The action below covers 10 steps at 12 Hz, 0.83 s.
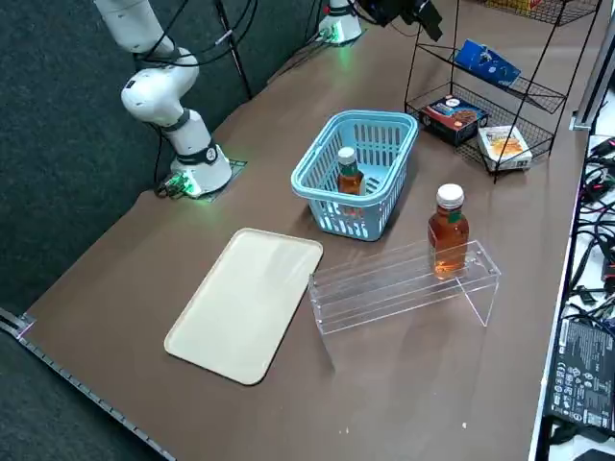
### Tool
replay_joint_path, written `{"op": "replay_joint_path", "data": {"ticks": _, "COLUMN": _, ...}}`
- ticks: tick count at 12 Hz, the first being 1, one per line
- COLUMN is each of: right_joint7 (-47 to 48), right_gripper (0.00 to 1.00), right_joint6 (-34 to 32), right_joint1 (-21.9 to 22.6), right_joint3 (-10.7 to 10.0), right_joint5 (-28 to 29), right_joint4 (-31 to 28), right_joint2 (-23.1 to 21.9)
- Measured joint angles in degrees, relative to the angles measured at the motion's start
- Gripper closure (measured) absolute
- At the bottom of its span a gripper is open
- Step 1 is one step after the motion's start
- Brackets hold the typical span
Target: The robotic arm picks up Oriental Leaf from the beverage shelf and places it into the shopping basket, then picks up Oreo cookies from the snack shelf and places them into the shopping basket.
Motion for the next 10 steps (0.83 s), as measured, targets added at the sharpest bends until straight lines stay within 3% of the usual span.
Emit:
{"op": "replay_joint_path", "data": {"ticks": 3, "right_joint7": -13.39, "right_gripper": 0.00, "right_joint6": 1.55, "right_joint1": -0.90, "right_joint3": -0.54, "right_joint5": 13.74, "right_joint4": -4.35, "right_joint2": 0.16}}
{"op": "replay_joint_path", "data": {"ticks": 5, "right_joint7": -19.23, "right_gripper": 0.00, "right_joint6": 2.05, "right_joint1": -1.87, "right_joint3": -0.80, "right_joint5": 19.87, "right_joint4": -6.56, "right_joint2": 0.61}}
{"op": "replay_joint_path", "data": {"ticks": 10, "right_joint7": -24.27, "right_gripper": 0.00, "right_joint6": 10.85, "right_joint1": -0.32, "right_joint3": -0.32, "right_joint5": 27.96, "right_joint4": -10.33, "right_joint2": 0.95}}
